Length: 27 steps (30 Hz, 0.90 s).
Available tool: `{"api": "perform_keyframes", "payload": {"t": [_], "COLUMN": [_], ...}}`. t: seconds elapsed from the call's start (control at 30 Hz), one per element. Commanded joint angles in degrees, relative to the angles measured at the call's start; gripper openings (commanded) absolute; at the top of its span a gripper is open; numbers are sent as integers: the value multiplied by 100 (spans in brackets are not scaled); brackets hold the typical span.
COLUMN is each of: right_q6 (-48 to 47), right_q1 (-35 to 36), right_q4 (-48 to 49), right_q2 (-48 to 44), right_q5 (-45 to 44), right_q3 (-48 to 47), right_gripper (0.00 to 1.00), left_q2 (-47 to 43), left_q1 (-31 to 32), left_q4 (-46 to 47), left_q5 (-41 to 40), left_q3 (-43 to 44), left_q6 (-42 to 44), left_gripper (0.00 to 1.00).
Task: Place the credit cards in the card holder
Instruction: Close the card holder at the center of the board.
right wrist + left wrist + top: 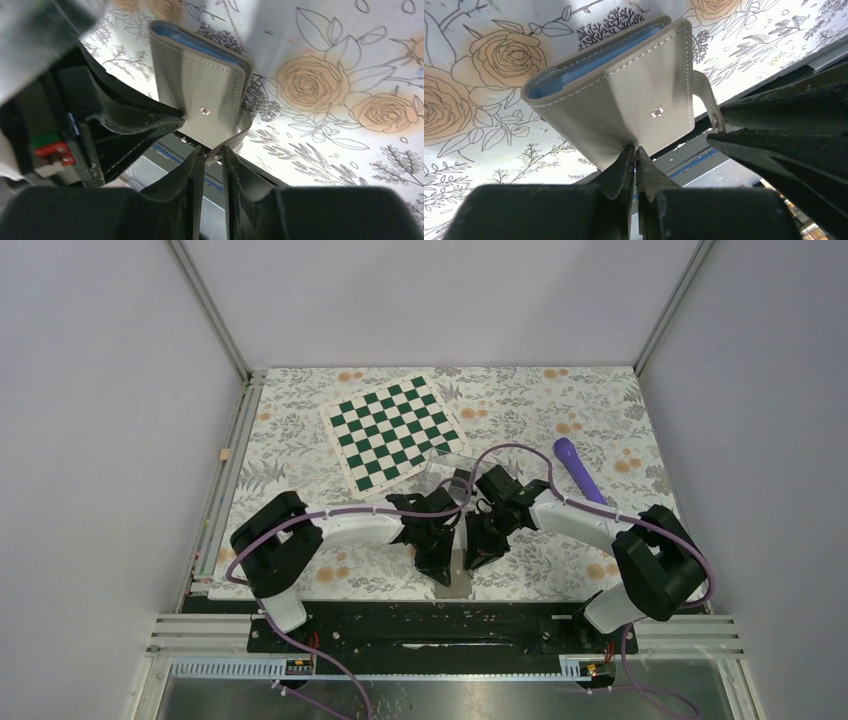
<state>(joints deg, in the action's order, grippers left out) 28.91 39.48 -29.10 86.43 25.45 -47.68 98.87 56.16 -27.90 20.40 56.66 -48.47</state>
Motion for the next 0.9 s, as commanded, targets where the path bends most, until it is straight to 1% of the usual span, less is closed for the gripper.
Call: {"api": "perform_keyframes", "payload": {"t": [0.0,0.2,0.4,0.47,0.67,0.73,0.77,0.87], "right_q6": [66,128,113,104,170,184,185,193], "right_q1": [49,50,49,47,48,50,51,50], "right_q4": [390,683,779,777,918,914,910,903], "right_q2": [163,598,974,1088,966,955,965,1079], "right_q5": [486,623,464,408,371,378,367,311], "right_q3": [-132,-421,-571,-556,-493,-506,-493,-402], "right_gripper": [23,14,12,11,11,11,11,11], "left_q2": [6,-141,-187,-268,-427,-489,-549,-805], "left_q1": [80,89,114,119,114,114,104,32], "left_q4": [-446,-440,-444,-435,-53,202,438,1320], "left_q5": [-558,-620,-609,-627,-433,-318,-216,62], "left_q3": [150,31,28,27,-85,-214,-328,-749], "left_q6": [320,357,426,405,308,110,-27,-563], "left_gripper": [5,7,7,9,19,29,37,45]}}
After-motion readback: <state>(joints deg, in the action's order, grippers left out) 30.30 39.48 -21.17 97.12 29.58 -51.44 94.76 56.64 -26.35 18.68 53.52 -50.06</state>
